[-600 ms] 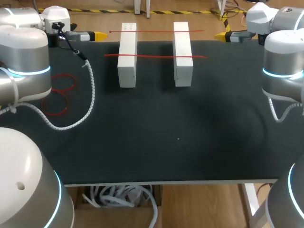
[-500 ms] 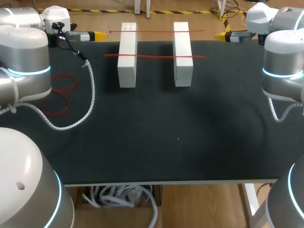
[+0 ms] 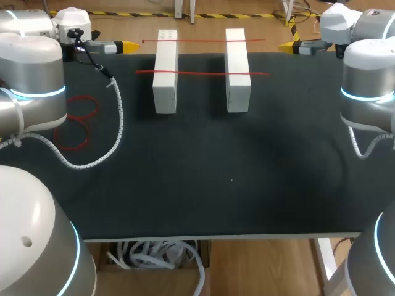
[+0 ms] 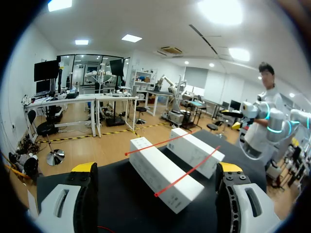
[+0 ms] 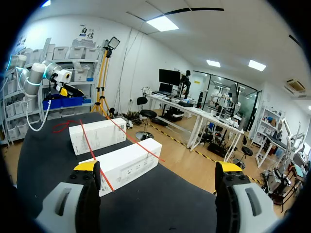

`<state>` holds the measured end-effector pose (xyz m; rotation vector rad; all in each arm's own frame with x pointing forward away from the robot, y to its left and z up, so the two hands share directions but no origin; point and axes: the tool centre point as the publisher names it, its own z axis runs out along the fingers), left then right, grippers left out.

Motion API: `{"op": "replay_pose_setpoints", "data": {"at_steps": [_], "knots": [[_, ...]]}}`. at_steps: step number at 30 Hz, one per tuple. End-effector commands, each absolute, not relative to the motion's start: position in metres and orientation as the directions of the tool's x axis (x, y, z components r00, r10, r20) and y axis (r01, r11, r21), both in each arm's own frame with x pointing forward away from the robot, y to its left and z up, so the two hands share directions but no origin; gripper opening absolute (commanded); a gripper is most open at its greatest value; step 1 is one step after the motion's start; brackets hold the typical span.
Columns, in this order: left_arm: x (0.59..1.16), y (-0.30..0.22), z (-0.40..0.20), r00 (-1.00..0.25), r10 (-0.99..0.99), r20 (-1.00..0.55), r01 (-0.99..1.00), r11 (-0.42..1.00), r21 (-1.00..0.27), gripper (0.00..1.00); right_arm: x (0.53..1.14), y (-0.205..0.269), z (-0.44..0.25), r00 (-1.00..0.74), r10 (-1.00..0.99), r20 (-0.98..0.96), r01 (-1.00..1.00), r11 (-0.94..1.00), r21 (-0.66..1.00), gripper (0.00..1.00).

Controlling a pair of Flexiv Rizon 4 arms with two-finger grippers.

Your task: Grab the tape and strap the tape.

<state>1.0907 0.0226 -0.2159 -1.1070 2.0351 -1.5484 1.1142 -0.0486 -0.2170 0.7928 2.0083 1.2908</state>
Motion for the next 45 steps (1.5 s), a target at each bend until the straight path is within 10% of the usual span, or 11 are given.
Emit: {"op": "replay_pose_setpoints", "data": {"at_steps": [1, 19, 21, 24, 26, 30, 34, 39, 45], "knots": [[1.09, 0.023, -0.217, -0.632, -0.755, 0.173, -0.365, 0.093, -0.926, 1.0, 1.114, -0.049, -0.217, -0.631, 0.756, -0.175, 0.155, 0.344, 0.926, 1.0], [1.075, 0.012, -0.281, -0.927, -0.374, -0.025, -0.131, 0.383, -0.914, 1.0, 1.114, -0.049, -0.217, -0.631, 0.756, -0.175, 0.155, 0.344, 0.926, 1.0], [1.077, 0.008, -0.288, -0.924, -0.382, -0.021, -0.143, 0.397, -0.907, 0.36, 1.114, -0.049, -0.217, -0.631, 0.756, -0.175, 0.155, 0.344, 0.926, 1.0], [1.078, 0.005, -0.289, -0.928, -0.37, -0.031, -0.117, 0.37, -0.922, 0.73, 1.114, -0.049, -0.217, -0.631, 0.756, -0.175, 0.155, 0.344, 0.926, 1.0], [1.08, 0.004, -0.289, -0.928, -0.371, -0.039, -0.105, 0.361, -0.927, 0.6, 1.114, -0.049, -0.217, -0.631, 0.756, -0.175, 0.155, 0.344, 0.926, 1.0], [1.082, 0.001, -0.289, -0.928, -0.368, -0.056, -0.076, 0.334, -0.94, 0.8, 1.114, -0.049, -0.217, -0.631, 0.756, -0.175, 0.155, 0.344, 0.926, 1.0], [1.079, -0.004, -0.29, -0.943, -0.325, -0.066, -0.048, 0.33, -0.943, 0.77, 1.114, -0.049, -0.217, -0.631, 0.756, -0.175, 0.155, 0.344, 0.926, 1.0], [1.079, -0.006, -0.299, -0.95, -0.307, -0.063, -0.042, 0.326, -0.944, 0.36, 1.114, -0.049, -0.217, -0.631, 0.756, -0.175, 0.155, 0.344, 0.926, 1.0], [1.079, -0.004, -0.305, -0.959, -0.28, -0.052, -0.032, 0.29, -0.957, 0.42, 1.114, -0.049, -0.217, -0.631, 0.756, -0.175, 0.155, 0.344, 0.926, 1.0]]}}
